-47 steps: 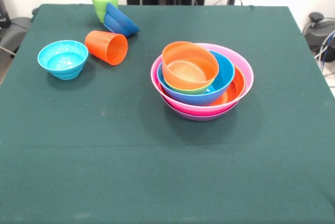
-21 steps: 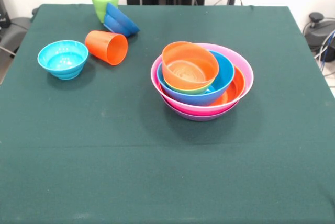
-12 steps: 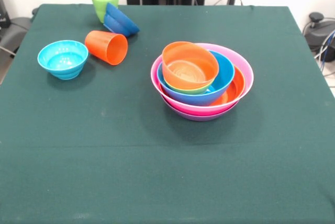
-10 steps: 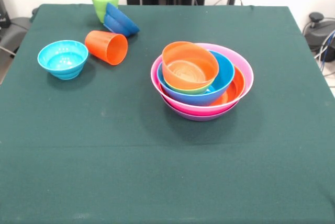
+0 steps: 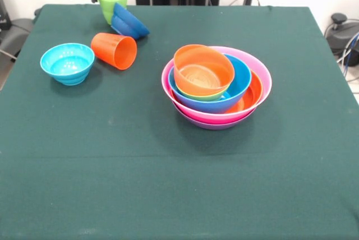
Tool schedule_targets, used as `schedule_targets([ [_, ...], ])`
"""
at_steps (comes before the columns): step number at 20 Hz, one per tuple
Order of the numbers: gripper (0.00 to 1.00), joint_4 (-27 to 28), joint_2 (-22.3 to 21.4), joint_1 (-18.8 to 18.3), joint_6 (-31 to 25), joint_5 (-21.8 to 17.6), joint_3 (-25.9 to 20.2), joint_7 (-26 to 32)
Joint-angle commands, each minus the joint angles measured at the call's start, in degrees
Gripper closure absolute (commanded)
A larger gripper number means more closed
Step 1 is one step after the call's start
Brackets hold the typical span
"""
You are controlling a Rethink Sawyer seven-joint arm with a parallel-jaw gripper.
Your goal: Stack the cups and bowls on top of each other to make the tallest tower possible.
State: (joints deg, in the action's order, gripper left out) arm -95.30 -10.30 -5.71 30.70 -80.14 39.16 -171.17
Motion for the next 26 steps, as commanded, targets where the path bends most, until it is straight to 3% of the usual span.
schedule_targets([
  [1,0.00,6.00,2.41,1.70,-4.11,0.81,-9.70,4.99],
  [14,0.00,4.97,1.93,0.59,-1.88,-0.25,-9.38,5.99],
  [17,0.00,6.13,2.43,1.36,-1.21,-3.26,-8.63,3.47],
  [22,0.00,9.81,4.54,4.51,1.18,-10.77,-6.68,-6.29],
  [26,0.00,11.72,5.24,5.07,2.52,-14.03,-6.15,-9.00],
])
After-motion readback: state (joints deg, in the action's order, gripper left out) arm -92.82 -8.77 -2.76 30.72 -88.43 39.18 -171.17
